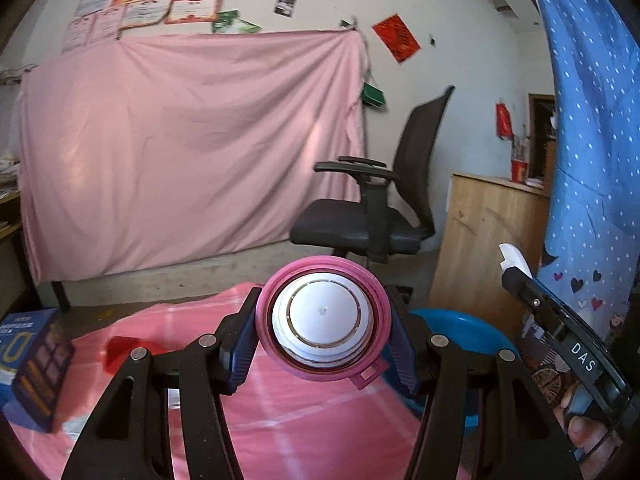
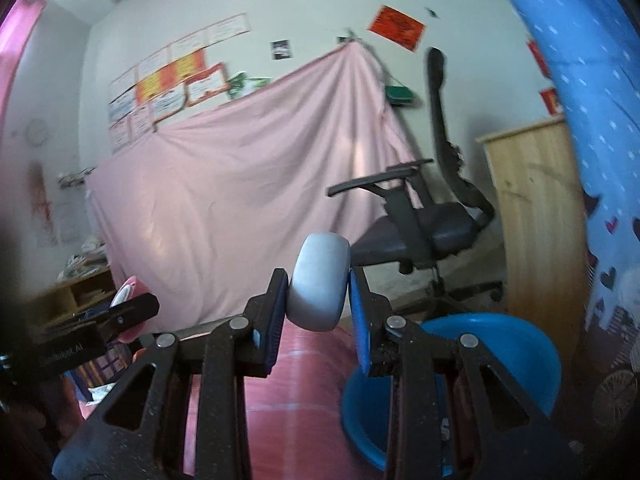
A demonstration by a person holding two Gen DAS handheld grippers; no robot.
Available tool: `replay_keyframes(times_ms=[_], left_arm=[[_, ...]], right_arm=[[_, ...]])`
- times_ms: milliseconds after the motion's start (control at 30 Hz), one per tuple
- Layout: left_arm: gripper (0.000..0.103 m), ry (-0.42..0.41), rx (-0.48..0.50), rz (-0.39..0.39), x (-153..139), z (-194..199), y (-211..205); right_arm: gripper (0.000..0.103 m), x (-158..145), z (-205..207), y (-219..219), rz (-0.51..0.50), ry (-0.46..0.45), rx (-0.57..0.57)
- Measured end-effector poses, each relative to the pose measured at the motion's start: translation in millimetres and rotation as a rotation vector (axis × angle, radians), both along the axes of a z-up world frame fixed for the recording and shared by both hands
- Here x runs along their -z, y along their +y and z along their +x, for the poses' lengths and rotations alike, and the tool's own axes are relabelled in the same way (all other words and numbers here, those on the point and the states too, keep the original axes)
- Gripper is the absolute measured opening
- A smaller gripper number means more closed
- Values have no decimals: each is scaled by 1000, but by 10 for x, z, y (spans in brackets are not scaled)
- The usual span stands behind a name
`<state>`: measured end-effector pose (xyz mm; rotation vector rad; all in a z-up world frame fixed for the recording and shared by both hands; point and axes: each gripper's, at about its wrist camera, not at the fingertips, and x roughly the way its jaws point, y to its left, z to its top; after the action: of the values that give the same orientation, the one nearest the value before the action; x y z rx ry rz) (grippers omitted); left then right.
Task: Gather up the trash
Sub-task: 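Carry the lid and block over the blue basin and open both tools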
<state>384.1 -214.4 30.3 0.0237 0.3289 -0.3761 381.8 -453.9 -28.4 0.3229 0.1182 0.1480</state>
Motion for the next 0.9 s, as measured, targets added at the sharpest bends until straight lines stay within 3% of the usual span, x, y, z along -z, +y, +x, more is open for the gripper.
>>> replay_keyframes(times_ms=[200, 467, 900], left_arm=[[53, 69, 71, -11, 68, 209, -409], [53, 246, 123, -9, 301, 618, -937], [53, 439, 168, 4, 687, 951, -1267]], right_arm=[[56, 168, 113, -242, 15, 107, 57], [56, 483, 350, -664, 105, 255, 126], [57, 788, 502, -981, 204, 419, 158]])
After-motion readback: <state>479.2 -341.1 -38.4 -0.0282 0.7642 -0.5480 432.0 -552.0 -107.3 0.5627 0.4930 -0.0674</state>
